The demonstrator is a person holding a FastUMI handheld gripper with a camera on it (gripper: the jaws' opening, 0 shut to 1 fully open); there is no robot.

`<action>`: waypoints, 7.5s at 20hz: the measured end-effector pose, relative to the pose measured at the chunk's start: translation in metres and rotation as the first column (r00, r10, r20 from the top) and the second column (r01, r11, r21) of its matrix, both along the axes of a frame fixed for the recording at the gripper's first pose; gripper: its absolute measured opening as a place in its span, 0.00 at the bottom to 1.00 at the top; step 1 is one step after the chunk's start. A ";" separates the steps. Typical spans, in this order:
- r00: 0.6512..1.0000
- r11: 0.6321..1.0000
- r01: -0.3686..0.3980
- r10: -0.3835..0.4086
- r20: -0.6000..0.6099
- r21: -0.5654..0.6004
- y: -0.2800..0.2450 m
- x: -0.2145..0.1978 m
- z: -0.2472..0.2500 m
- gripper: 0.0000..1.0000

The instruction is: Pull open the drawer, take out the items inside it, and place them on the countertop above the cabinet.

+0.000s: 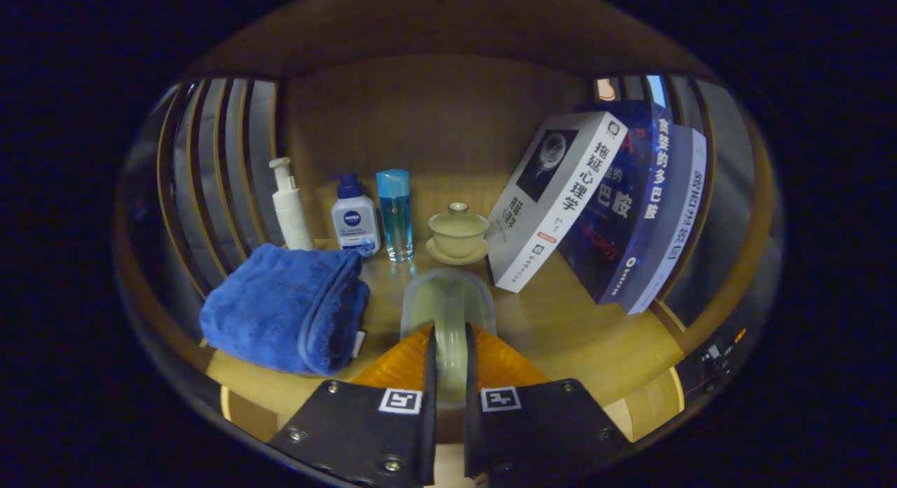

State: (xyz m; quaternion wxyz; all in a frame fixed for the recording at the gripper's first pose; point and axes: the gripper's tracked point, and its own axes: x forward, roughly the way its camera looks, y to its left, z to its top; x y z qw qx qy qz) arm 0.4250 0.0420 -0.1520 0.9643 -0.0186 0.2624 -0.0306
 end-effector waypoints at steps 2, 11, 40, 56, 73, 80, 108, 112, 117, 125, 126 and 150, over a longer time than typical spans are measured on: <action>0.999 1.000 0.005 -0.005 0.033 -0.003 0.003 0.006 0.003 0.17; 0.999 0.999 0.001 -0.003 0.038 0.041 0.001 0.022 -0.005 0.26; 0.919 0.988 -0.112 0.060 0.390 0.110 -0.027 -0.362 0.170 0.98; 0.925 0.999 -0.030 0.017 0.379 0.027 -0.049 -0.398 0.030 1.00; 0.953 0.993 -0.103 0.081 0.293 0.058 0.004 -0.368 -0.073 1.00; 0.924 0.994 -0.094 0.070 0.375 0.047 0.006 -0.344 -0.069 0.99; 0.897 0.995 -0.070 0.033 0.441 0.067 0.029 -0.162 -0.076 0.99; 0.887 0.995 -0.078 0.043 0.460 0.057 0.030 -0.146 -0.079 0.99; 0.906 0.998 -0.061 0.047 0.421 0.020 0.030 -0.139 -0.078 0.99; 0.854 0.996 -0.091 0.065 0.516 0.025 0.036 -0.170 0.003 0.97; 0.848 0.996 -0.086 0.054 0.527 0.037 0.032 -0.177 0.015 0.97; 0.879 0.998 -0.044 0.014 0.476 0.050 -0.048 -0.378 0.202 0.97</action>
